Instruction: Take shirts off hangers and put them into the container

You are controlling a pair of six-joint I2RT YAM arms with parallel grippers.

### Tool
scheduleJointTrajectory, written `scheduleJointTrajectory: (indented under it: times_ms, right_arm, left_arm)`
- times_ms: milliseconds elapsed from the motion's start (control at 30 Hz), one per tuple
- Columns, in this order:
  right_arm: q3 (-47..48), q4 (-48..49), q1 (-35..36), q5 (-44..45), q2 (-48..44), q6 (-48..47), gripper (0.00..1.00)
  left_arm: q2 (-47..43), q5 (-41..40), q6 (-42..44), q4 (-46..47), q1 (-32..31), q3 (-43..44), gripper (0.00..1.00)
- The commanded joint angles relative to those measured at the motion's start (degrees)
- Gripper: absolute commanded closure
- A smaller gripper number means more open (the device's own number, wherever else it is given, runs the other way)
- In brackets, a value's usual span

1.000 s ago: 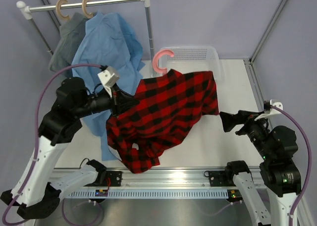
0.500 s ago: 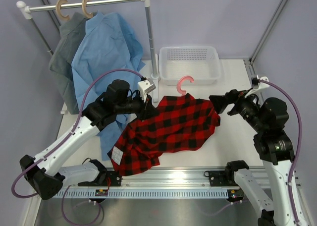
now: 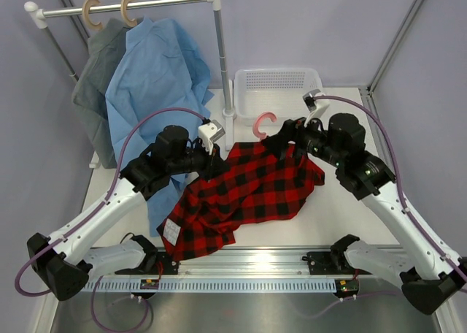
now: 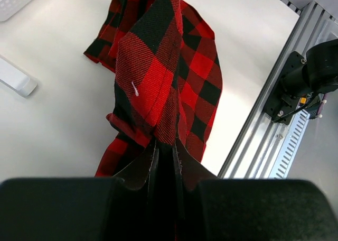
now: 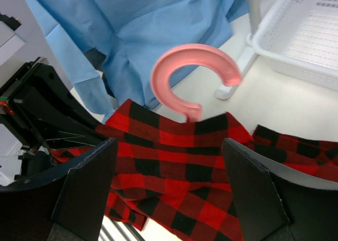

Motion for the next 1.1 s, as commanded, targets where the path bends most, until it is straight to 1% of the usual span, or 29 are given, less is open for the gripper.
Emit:
scheduleJointTrajectory:
  times_ms: [0,67,200,500,600,633,767,833,1000,1067]
  right_arm:
    - [4.3,4.7,4.3,4.2,2.5,-0.4,0.11]
    - [5.3,5.1,6.7,6.2,4.4,-0.5,0.12]
    - [6.4,7.2,8.4,7.8,7.0,-0.1,0.14]
    - [7.7,9.9,9.0,11.4,12.0,-0.7,0.17]
    - [8.3,10.1,9.0,12.5,13.5,-1.0,0.21]
    - [8.4,10.2,9.0,12.6,13.8,-1.1,0.24]
    - [8.9,11.1,9.3,12.4,15.1,-1.1,0.30]
    - [9.4,11.4,9.6,12.4,15.5,-1.4,0.32]
    - [11.0,11.6,10.7,12.7,16.9,-1.5,0.41]
    - [11.3,11.5,11.2,13.3,17.4,-1.6,0.42]
  left_arm:
    - [-1.4,-0.7,-0.3,6.0,-0.3,0.2,1.00]
    - [-1.4,-0.6,-0.3,5.9,-0.3,0.0,1.00]
    - [-1.7,-0.7,-0.3,5.9,-0.4,-0.1,1.00]
    - [-2.6,0.0,-0.3,6.0,-0.6,-0.3,1.00]
    - [-2.7,0.3,-0.3,6.0,-0.8,-0.3,1.00]
    - [-2.7,0.4,-0.3,5.9,-0.7,-0.3,1.00]
    - [-2.7,0.7,-0.3,5.9,-0.8,-0.4,1.00]
    - [-2.7,0.6,-0.3,5.8,-0.8,-0.4,1.00]
    - [-2.6,0.5,-0.4,5.8,-0.8,-0.3,1.00]
    - [-2.7,0.2,-0.3,5.8,-0.8,-0.4,1.00]
